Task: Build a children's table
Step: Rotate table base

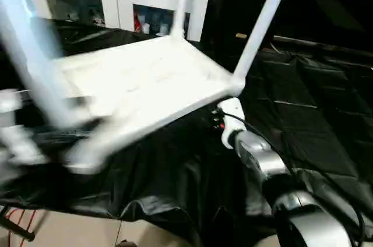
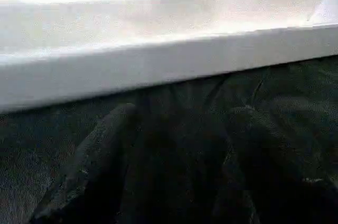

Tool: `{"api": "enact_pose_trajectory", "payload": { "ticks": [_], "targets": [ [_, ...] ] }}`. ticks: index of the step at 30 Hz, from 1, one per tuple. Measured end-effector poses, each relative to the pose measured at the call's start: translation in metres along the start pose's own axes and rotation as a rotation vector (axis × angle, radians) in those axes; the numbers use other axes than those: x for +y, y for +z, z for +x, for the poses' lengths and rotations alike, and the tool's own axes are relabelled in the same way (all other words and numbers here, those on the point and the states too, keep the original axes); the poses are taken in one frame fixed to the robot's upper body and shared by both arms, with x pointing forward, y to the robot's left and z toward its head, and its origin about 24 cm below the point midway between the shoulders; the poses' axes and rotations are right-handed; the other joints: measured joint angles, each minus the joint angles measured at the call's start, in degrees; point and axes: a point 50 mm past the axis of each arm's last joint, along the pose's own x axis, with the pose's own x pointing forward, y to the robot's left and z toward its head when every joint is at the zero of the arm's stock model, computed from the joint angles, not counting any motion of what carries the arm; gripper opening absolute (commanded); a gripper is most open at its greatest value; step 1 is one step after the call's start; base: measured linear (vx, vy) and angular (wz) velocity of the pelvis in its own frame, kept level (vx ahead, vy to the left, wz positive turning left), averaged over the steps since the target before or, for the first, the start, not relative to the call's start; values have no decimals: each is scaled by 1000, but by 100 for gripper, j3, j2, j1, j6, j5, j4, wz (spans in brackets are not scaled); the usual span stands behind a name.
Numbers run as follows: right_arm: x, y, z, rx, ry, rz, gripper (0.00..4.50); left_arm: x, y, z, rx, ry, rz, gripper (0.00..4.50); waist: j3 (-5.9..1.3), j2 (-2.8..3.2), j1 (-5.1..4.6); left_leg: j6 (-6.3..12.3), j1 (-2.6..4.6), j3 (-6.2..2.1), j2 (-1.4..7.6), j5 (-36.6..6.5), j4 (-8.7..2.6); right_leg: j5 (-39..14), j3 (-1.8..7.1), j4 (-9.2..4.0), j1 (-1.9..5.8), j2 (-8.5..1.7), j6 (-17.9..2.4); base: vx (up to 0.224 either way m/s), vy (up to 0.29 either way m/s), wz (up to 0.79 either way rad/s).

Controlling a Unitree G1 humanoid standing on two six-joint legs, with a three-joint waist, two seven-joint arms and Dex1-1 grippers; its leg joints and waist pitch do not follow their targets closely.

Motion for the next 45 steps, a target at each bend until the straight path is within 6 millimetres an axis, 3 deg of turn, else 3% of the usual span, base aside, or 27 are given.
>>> {"api": "enact_pose_trajectory", "payload": {
  "ticks": [6,11,17,25,29,37,45],
  "targets": [
    [8,-2,4,8,44,9,311,-20,-3,47,-22,-199,-53,447,-17,-37,-53,-11,-17,0,1,7,-1,0,0,12,-19,1,0,0,0,0],
    [10,1,5,7,89,3,311,-29,2,81,-60,-303,-89,447,-15,-62,-82,-14,-41,0,3,9,1,-1,-1,9,-32,3,-1,0,0,0],
    [10,2,3,-1,168,0,311,-34,4,116,-91,-421,-139,447,-8,-77,-184,-18,-47,2,5,11,-1,0,-2,9,-45,4,-2,0,0,0],
    [4,1,1,-6,161,2,311,-48,1,167,-106,-524,-124,447,2,-63,-186,-21,-51,5,8,8,-3,6,-3,2,-48,6,-11,0,0,0],
    [6,2,2,-17,164,2,311,-43,-4,187,-81,-437,-38,447,17,-22,-181,-21,-50,5,8,9,-4,8,-4,2,-47,6,-15,0,0,0],
    [1,5,2,-46,88,-8,311,-15,-26,186,62,-221,150,447,62,80,-134,-20,-50,3,8,10,-1,24,-7,4,-45,4,-42,0,0,0],
    [-28,1,-12,-64,-9,0,311,14,-53,138,327,-87,252,447,78,118,-141,-21,-50,3,9,11,-4,24,-8,7,-47,4,-44,0,0,0]
  ]
}}
